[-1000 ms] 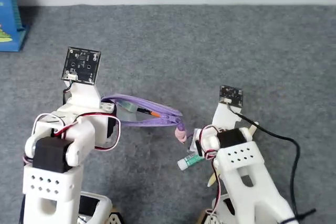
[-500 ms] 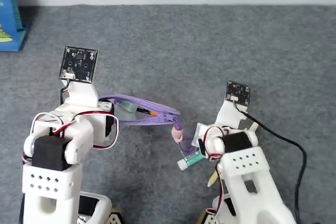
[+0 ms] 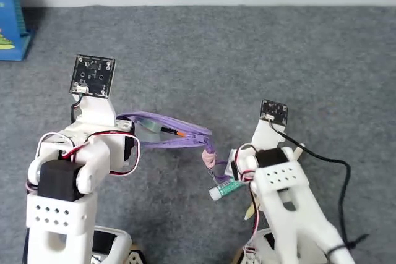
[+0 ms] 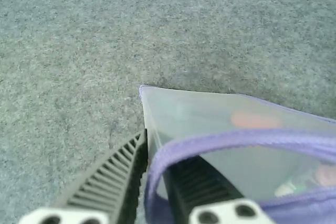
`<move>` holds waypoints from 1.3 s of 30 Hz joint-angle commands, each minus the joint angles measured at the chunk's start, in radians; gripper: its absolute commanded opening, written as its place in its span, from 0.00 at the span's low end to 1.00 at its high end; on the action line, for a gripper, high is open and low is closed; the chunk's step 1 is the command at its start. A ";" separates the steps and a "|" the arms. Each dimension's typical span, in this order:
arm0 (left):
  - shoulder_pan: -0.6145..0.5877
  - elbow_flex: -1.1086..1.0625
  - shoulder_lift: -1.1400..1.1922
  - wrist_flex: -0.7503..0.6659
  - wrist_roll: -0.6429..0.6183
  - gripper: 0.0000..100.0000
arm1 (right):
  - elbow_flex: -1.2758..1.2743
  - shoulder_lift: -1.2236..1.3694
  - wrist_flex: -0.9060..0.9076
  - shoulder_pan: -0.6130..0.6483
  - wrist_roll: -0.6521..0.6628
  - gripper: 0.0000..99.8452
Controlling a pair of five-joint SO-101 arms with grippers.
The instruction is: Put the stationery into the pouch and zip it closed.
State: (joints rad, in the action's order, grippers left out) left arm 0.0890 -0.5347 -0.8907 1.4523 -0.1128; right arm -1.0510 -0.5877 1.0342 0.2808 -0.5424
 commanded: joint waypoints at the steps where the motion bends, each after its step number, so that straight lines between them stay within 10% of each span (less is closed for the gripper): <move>1: -0.006 -0.001 0.000 -0.020 -0.005 0.01 | 0.060 0.084 -0.070 -0.012 -0.009 0.14; 17: -0.006 -0.022 -0.002 -0.028 -0.005 0.01 | 0.064 0.137 -0.160 -0.070 0.048 0.03; 31: -0.006 -0.024 -0.002 -0.028 -0.005 0.01 | 0.068 -0.608 0.039 -0.107 0.334 0.01; 39: -0.006 -0.024 -0.002 -0.028 -0.005 0.01 | 0.068 -1.013 0.001 0.143 0.485 0.01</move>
State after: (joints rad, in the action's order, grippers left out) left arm 0.0890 -0.5608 -0.8999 1.4523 -0.1128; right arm -1.0357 -1.4745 1.0664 0.3237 -0.1005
